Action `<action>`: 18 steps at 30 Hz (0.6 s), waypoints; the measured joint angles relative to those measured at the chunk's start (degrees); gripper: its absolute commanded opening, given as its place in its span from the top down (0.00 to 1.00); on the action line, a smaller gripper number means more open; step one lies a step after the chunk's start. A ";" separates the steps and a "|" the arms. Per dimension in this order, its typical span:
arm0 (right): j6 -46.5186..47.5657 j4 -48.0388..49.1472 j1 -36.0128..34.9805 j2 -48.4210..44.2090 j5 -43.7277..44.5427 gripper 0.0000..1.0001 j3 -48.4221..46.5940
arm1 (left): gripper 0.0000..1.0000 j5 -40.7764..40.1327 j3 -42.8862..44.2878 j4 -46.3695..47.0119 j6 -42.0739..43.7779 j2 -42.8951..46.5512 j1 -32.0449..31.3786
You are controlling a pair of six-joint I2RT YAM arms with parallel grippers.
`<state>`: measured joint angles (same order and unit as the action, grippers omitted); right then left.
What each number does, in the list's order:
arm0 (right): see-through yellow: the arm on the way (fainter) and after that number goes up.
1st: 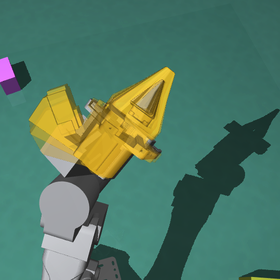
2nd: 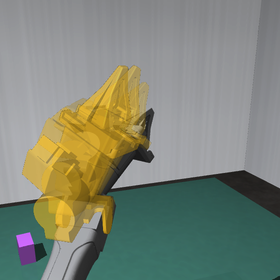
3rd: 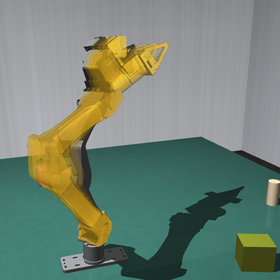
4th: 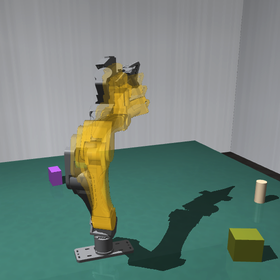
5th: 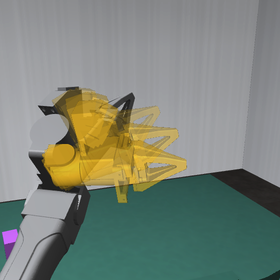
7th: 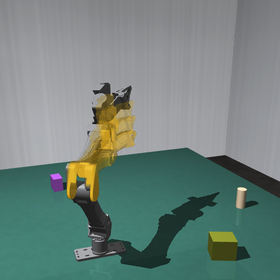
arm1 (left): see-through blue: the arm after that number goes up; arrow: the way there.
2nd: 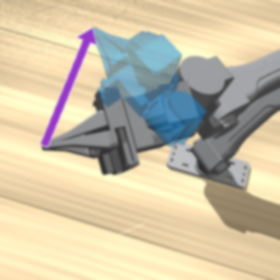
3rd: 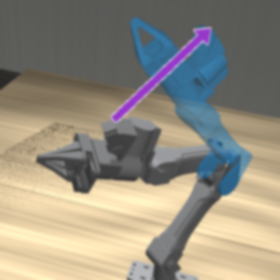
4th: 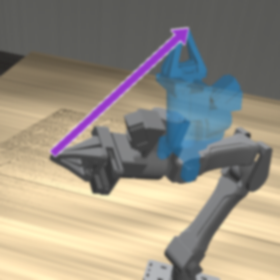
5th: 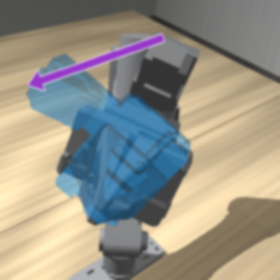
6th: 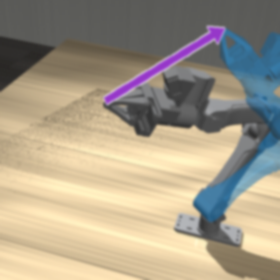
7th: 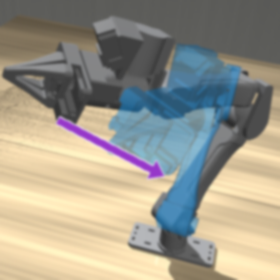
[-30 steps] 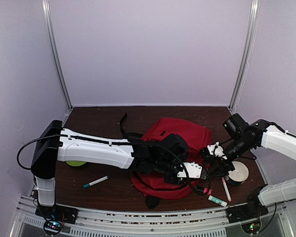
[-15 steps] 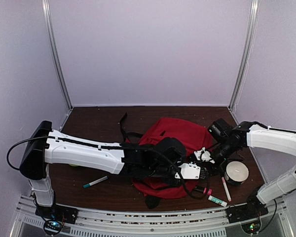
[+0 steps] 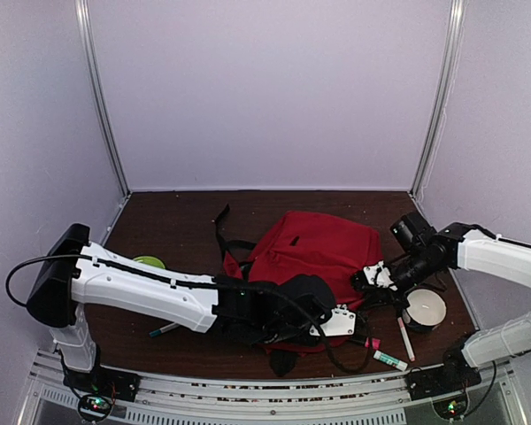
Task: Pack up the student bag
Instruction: Zip the largest pocket of the bag in the student bag.
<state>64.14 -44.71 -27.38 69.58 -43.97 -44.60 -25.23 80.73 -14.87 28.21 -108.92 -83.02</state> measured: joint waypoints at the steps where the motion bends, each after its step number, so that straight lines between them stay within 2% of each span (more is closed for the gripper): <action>1: 0.48 0.42 -0.02 -0.76 0.09 1.00 0.66 | 1.00 -0.26 -0.94 0.52 -1.07 0.70 -0.24; 6: 3.08 2.36 -0.02 -3.87 1.03 1.00 3.69 | 1.00 -0.90 -4.35 1.49 -5.64 3.82 -0.61; 10: 3.39 1.31 1.27 -5.88 4.09 1.00 4.39 | 1.00 -2.91 -5.27 -3.50 -7.89 5.75 -0.66; 15: 2.49 1.29 1.81 -6.25 4.31 1.00 4.39 | 1.00 -4.79 -3.93 -4.66 -9.66 5.95 -0.76; 18: 2.12 1.70 3.93 -6.69 3.41 1.00 4.57 | 1.00 -5.22 -6.12 -3.61 -10.91 7.30 -0.76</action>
<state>66.26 -43.00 -23.44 62.89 -40.56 -40.03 -30.46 74.61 -18.48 17.30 -101.62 -83.79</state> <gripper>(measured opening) 0.034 0.008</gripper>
